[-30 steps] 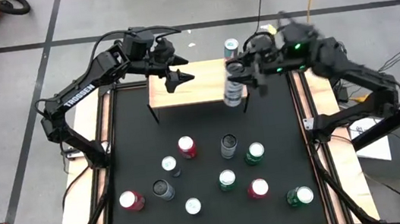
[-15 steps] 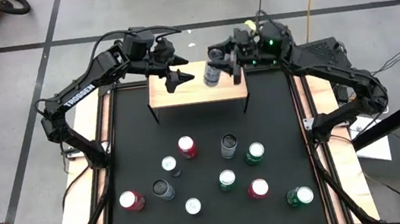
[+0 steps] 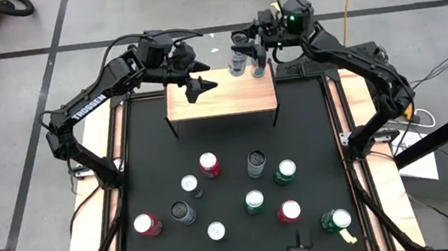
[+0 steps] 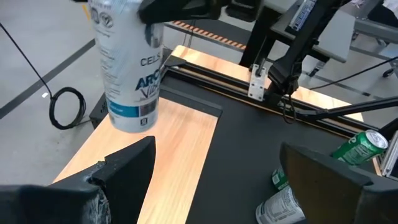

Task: Place canned beverage on shelf
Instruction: Put the top left white soda can on the shelf

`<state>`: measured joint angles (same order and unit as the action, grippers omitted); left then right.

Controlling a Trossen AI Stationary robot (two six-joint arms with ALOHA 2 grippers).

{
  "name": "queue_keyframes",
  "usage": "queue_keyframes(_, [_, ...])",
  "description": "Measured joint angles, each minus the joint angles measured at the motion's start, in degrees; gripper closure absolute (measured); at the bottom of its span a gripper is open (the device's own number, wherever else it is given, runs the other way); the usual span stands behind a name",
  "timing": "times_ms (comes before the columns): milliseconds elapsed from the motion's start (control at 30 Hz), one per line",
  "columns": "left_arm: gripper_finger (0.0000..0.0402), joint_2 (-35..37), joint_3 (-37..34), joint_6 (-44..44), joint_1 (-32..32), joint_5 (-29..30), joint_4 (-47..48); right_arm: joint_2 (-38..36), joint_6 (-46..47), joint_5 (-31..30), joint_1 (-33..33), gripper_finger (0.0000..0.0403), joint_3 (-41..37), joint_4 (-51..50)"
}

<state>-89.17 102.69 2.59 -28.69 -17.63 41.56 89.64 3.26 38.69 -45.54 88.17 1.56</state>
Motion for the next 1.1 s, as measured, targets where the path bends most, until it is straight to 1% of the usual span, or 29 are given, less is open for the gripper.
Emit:
queue_keyframes(200, [0.0055,-0.02,0.00,0.00,0.00,0.37,-0.03,2.39,-0.38,3.59,-2.33,0.0168,0.23,0.44])
queue_keyframes(600, [0.0055,-0.02,0.00,0.00,0.00,1.35,-0.02,5.91,-4.58,3.58,-2.85,0.0169,0.23,0.38])
queue_keyframes(867, [0.0055,-0.02,0.00,0.00,0.00,1.40,0.02,6.19,-4.30,3.57,-4.79,0.0166,0.23,0.29])
queue_keyframes(1100, [0.0055,-0.02,0.00,-0.02,0.00,1.42,0.07,6.22,-5.59,3.57,-5.29,0.0164,0.16,-2.01])
